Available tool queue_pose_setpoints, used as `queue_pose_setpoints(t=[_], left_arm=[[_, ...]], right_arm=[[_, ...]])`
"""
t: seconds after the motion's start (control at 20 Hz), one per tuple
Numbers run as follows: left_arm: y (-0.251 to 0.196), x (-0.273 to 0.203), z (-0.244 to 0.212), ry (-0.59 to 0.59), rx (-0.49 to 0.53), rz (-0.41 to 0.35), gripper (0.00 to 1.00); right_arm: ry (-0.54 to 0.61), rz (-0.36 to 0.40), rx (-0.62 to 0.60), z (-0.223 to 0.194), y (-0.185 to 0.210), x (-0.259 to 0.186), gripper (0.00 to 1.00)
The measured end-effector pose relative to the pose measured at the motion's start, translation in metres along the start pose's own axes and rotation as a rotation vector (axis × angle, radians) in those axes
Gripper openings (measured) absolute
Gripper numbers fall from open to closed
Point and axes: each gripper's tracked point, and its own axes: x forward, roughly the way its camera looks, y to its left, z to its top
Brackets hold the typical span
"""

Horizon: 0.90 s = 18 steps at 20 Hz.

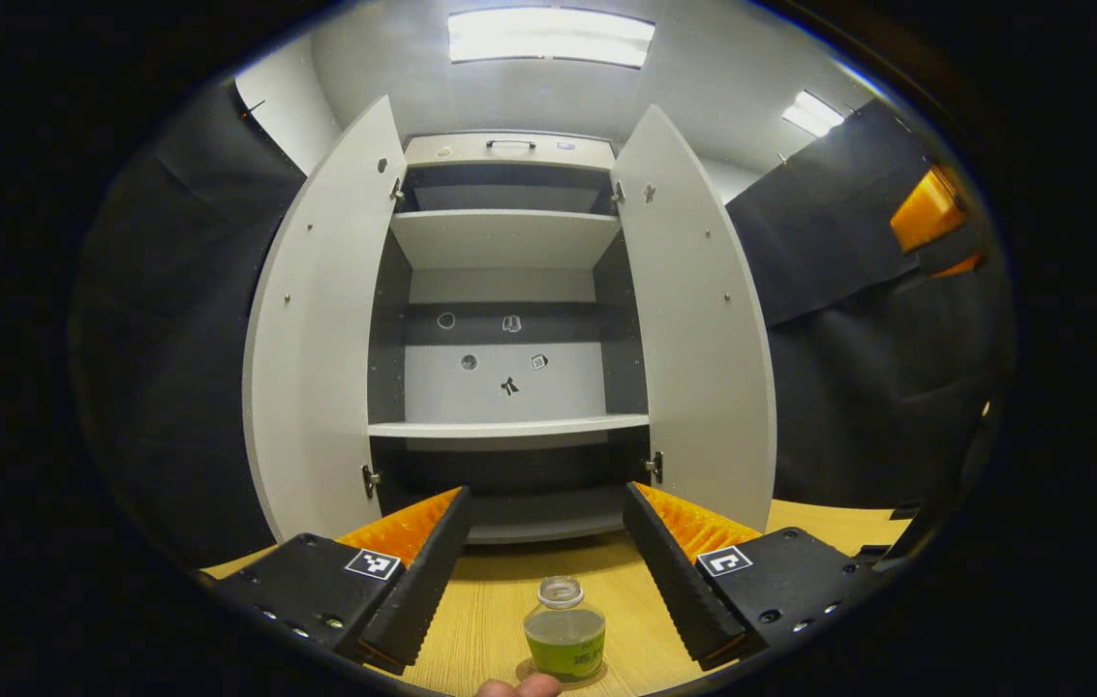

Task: Grasp the bottle in the cabinet with the left hand and place it on the coaster, then close the right door with the right hand and the left door with the left hand.

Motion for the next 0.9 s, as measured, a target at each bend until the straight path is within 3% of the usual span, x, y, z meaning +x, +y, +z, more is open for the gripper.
queue_pose_setpoints(t=[0.45, 0.65, 0.8, 0.9], left_arm=[[-0.007, -0.043, 0.04, 0.105, -0.07, -0.001, 0.96], [0.002, -0.06, 0.037, 0.135, -0.078, 0.034, 0.96], [0.016, -0.064, 0.043, 0.137, -0.056, 0.083, 0.96], [0.021, -0.067, 0.052, 0.119, -0.048, 0.098, 0.96]], right_arm=[[0.009, 0.019, 0.008, -0.049, -0.003, 0.011, 0.98], [0.037, 0.099, 0.033, -0.068, 0.012, 0.021, 1.0], [0.002, 0.168, 0.068, -0.036, 0.015, 0.052, 1.0], [-0.043, 0.162, 0.076, 0.003, 0.001, 0.082, 1.0]])
